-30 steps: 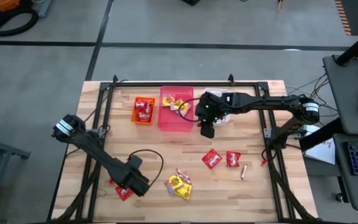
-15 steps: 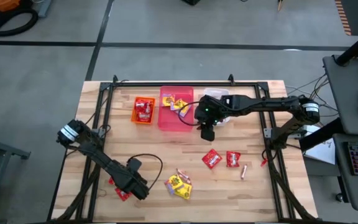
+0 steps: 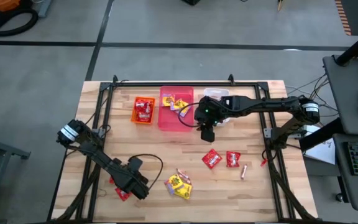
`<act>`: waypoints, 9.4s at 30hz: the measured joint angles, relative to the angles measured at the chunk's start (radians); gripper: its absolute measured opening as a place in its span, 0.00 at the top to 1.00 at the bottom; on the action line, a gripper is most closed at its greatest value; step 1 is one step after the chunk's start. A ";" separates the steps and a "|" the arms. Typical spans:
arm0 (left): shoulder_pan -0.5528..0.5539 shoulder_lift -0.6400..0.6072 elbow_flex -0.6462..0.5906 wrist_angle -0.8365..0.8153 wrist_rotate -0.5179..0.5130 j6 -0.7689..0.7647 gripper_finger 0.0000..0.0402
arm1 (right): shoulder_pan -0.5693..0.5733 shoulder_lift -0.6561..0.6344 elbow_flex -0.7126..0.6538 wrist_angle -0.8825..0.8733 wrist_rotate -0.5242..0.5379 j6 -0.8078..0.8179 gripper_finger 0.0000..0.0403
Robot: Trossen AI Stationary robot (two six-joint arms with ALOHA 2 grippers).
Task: Organize candy in baskets
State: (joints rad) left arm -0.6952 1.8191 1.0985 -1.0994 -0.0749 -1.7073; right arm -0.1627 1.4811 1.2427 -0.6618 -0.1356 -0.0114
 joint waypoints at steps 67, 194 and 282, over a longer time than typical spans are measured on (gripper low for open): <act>-0.109 -0.261 -0.475 0.783 -0.532 0.477 0.53 | 0.010 0.015 -0.008 0.072 0.003 -0.033 0.69; 0.051 -0.410 -0.832 2.494 -0.674 1.837 0.94 | 0.208 0.333 0.017 1.174 -0.257 -0.406 0.98; -0.080 -0.297 -0.197 0.396 -0.124 0.100 0.65 | 0.334 0.254 0.323 -0.387 -0.048 0.342 0.54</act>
State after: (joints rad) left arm -0.7756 1.5216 0.9019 -0.7031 -0.1992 -1.6076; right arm 0.1715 1.7355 1.5661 -1.0485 -0.1837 0.3302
